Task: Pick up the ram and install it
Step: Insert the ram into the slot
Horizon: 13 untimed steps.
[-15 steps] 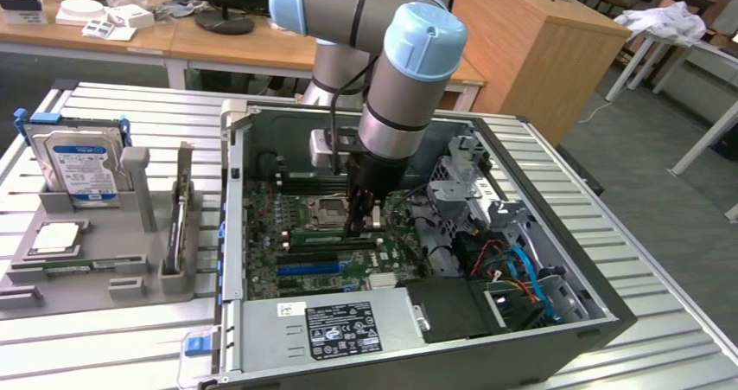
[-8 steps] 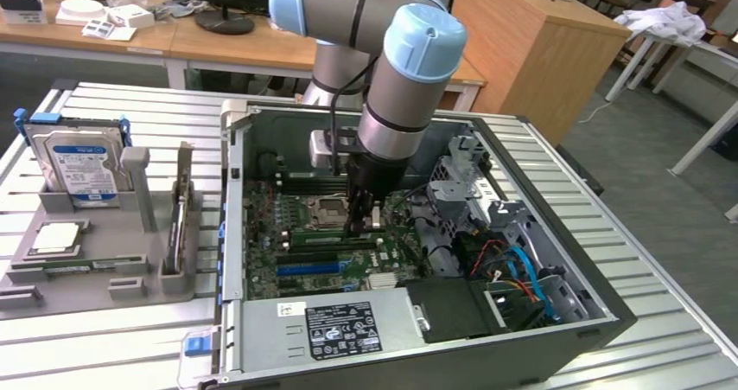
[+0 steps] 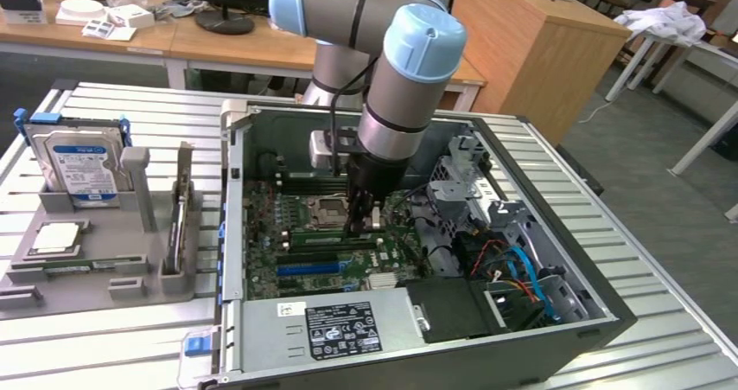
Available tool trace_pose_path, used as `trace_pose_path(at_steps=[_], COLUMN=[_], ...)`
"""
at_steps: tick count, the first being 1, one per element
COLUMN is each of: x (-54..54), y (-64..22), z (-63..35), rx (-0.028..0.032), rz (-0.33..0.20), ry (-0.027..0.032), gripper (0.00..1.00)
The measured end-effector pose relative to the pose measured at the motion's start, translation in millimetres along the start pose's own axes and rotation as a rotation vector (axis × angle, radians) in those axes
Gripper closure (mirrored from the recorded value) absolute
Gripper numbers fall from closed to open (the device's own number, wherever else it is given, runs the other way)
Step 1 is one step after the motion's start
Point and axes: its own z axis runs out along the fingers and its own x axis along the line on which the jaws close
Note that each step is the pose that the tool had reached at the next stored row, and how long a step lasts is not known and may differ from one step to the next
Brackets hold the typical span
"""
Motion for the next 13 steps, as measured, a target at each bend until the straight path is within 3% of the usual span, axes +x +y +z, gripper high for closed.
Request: trace_pose_path(at_steps=[13], x=[0.2], y=[-0.1], z=[4.1], rx=[0.0004], rz=[0.0], ry=[0.0], gripper=[0.88])
